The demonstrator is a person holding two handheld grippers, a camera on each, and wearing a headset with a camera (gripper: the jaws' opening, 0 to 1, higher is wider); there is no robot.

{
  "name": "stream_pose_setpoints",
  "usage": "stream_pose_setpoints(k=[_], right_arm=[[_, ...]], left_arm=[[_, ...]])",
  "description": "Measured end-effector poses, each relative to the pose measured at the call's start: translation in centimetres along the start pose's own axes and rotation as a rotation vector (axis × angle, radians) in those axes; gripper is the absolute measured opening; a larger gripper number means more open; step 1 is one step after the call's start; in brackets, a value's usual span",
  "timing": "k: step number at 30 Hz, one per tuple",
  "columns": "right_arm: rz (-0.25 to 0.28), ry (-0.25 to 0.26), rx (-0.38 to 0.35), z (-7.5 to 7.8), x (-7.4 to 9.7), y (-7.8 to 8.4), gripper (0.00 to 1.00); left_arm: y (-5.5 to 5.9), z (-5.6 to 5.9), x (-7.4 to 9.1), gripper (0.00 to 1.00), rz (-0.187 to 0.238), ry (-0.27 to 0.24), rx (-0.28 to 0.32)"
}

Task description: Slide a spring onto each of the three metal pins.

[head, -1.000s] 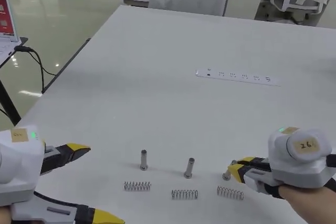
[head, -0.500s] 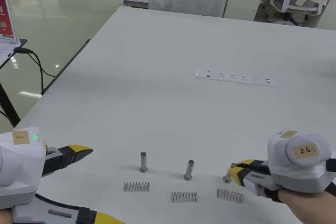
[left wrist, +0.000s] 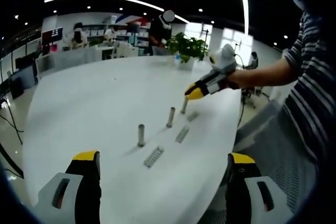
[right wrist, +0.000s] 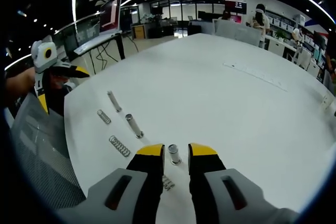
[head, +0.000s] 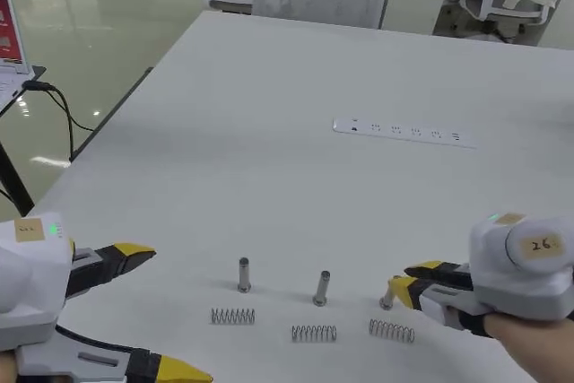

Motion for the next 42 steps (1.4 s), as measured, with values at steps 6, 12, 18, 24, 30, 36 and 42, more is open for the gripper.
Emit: stream_pose_setpoints(k=[6, 12, 18, 24, 30, 36, 42], right_arm=[[0.033, -0.015, 0.023, 0.2, 1.1, -0.4, 0.18], [0.035, -0.033, 0.106, 0.5, 2.1, 0.1, 0.18], [0.037, -0.068, 0.209, 0.2, 2.6, 0.6, 0.19], [0.015, -0.102, 0.331, -0.7, 2.7, 1.1, 0.19], [-0.023, -0.145, 0.471, -1.5, 2.2, 1.8, 0.19], [-0.072, -0.187, 0.576, -2.2, 1.5, 2.6, 0.18], [-0.114, -0.206, 0.614, -2.0, 0.6, 3.2, 0.16]], left_arm=[[0.0, 0.0, -0.1, 0.98, -0.008, 0.007, -0.009], [0.1, -0.1, -0.1, 0.98, -0.012, 0.010, -0.012], [0.2, -0.2, -0.1, 0.98, -0.016, 0.012, -0.013], [0.2, -0.2, -0.1, 0.98, -0.017, 0.008, -0.011], [0.2, -0.1, 0.0, 0.98, -0.019, 0.010, -0.013], [0.3, -0.1, 0.0, 0.98, -0.024, 0.010, -0.013], [0.5, 0.1, 0.0, 0.98, -0.030, 0.013, -0.012]])
Point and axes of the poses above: the centre of the closed fingertips' face, and the gripper's own axes: x roughly backward along the fingers, z roughly to its right, y roughly out of its underside, the point moved 9 cm from there along x, roughly backward along the fingers, and after that the axes turned 11 degrees about y, right-handed, at the moved point
